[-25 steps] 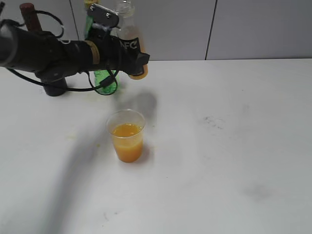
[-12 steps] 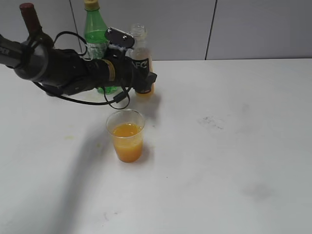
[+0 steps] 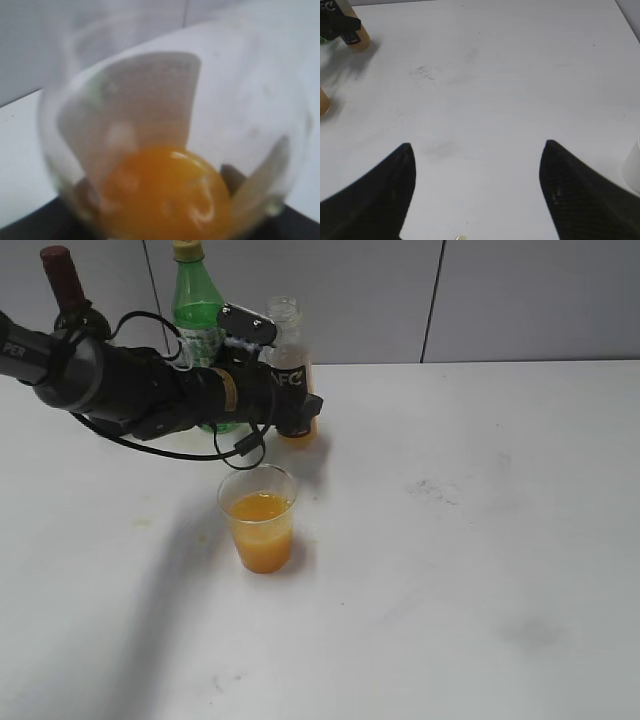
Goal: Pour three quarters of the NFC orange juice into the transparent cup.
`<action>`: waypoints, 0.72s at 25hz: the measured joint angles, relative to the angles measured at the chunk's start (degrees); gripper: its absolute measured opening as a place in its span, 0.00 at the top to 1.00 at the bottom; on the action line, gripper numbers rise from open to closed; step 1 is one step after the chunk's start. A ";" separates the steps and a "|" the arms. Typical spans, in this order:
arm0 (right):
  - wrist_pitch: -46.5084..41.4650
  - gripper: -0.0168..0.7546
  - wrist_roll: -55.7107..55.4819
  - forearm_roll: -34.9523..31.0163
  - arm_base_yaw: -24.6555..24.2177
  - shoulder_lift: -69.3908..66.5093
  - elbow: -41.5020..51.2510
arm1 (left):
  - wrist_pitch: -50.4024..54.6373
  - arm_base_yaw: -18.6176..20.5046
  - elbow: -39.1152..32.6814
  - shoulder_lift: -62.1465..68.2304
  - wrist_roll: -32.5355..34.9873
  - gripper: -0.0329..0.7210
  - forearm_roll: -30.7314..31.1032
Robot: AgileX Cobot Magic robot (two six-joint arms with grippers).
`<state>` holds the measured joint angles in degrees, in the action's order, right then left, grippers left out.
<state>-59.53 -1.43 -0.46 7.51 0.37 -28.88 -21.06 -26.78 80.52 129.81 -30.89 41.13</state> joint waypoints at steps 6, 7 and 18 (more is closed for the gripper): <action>0.00 0.21 0.00 0.00 0.00 0.00 0.00 | -0.87 0.00 0.32 0.00 0.00 0.20 -0.45; 0.00 0.21 0.00 0.00 0.00 0.00 0.00 | -0.92 0.00 0.32 0.00 0.00 0.20 -0.51; 0.00 0.21 0.00 0.00 0.00 0.00 0.00 | -1.03 0.00 0.38 0.00 0.00 0.20 -0.91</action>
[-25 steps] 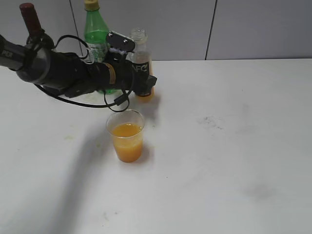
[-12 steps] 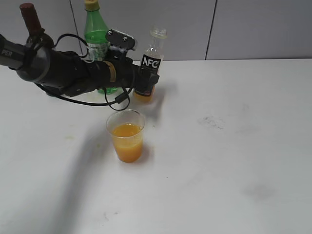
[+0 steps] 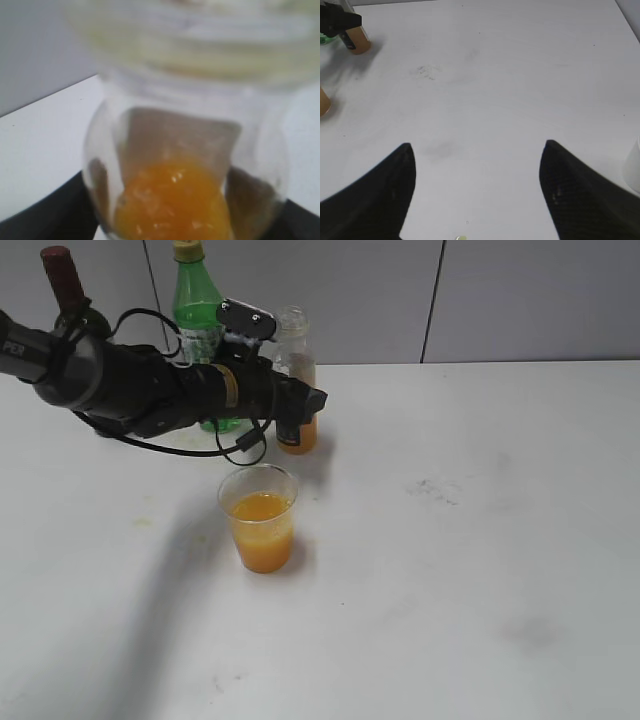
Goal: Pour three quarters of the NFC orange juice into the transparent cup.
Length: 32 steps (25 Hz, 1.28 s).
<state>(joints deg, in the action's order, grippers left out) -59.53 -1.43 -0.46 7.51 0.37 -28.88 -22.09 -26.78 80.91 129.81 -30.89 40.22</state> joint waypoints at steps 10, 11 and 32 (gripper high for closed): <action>0.00 0.21 -0.05 0.00 0.00 0.00 0.00 | 1.10 0.00 0.00 -6.05 0.00 0.20 0.00; 0.00 0.21 -0.05 0.00 0.00 0.00 0.00 | 1.42 0.00 0.00 -7.08 0.00 0.20 0.00; 0.00 0.21 0.02 0.00 0.00 0.00 0.00 | 35.46 -8.32 0.00 -38.41 0.00 0.20 1.56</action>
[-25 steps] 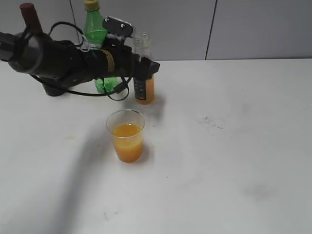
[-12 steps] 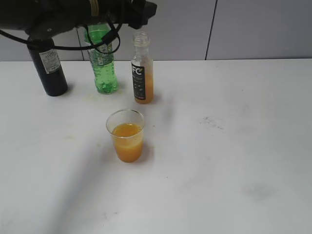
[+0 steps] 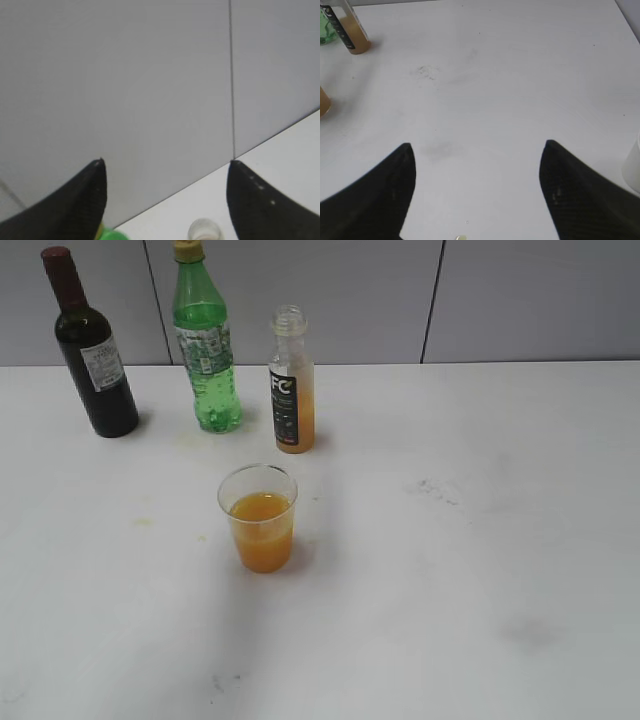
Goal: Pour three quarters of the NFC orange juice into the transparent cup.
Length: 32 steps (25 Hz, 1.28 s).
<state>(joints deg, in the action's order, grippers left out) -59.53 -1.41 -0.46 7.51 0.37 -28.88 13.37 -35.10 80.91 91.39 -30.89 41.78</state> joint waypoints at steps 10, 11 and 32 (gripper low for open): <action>0.00 0.21 -0.02 0.00 0.00 0.00 0.00 | 26.75 5.14 0.00 -15.26 11.62 0.21 -14.66; 0.00 0.21 -0.02 0.00 0.00 0.00 0.00 | 28.80 7.38 0.00 -16.92 14.99 0.21 -18.69; 0.00 0.21 -0.07 0.00 0.00 0.00 0.00 | 53.07 32.68 -13.14 -39.99 39.67 0.23 -47.99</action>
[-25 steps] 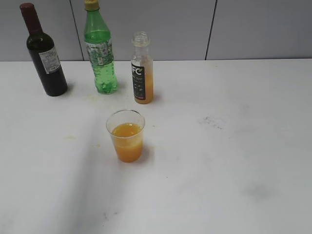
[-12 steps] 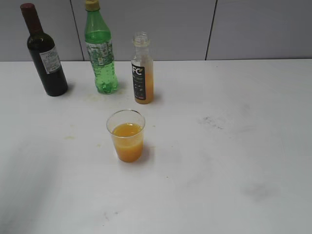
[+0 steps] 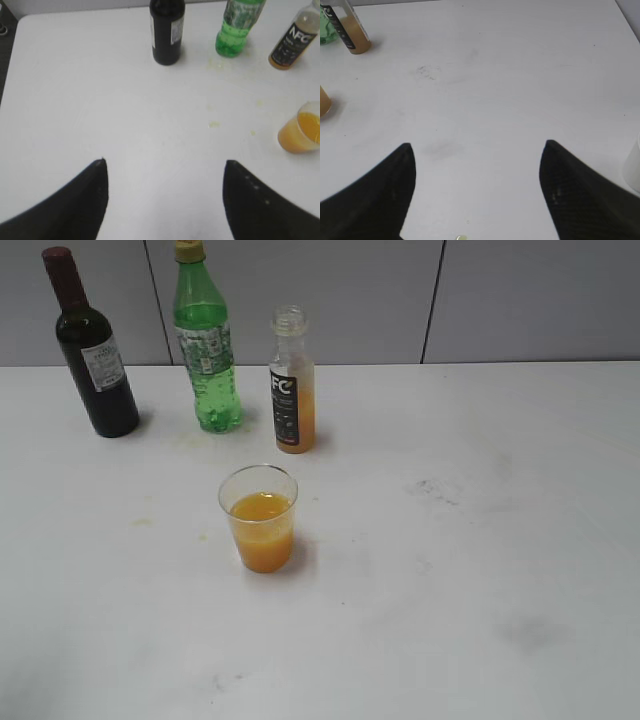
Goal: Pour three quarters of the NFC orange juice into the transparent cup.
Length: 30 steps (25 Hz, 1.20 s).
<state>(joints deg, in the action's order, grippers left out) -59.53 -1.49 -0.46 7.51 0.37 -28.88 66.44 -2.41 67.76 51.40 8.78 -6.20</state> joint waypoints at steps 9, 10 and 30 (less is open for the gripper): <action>0.00 0.21 0.06 0.00 0.00 0.00 0.00 | -2.49 0.00 -25.25 -25.98 -4.36 0.23 -0.22; 0.00 0.21 0.06 0.00 0.00 0.00 0.00 | -2.54 0.00 -27.24 -28.50 -4.62 0.23 -0.22; 0.00 0.21 0.01 -0.05 0.00 0.00 0.00 | -3.00 0.00 -40.04 -51.69 -5.67 0.26 5.18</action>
<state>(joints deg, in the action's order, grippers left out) -59.53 -1.47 -0.52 7.51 0.37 -28.88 63.44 -2.41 27.72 -0.30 3.11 -1.02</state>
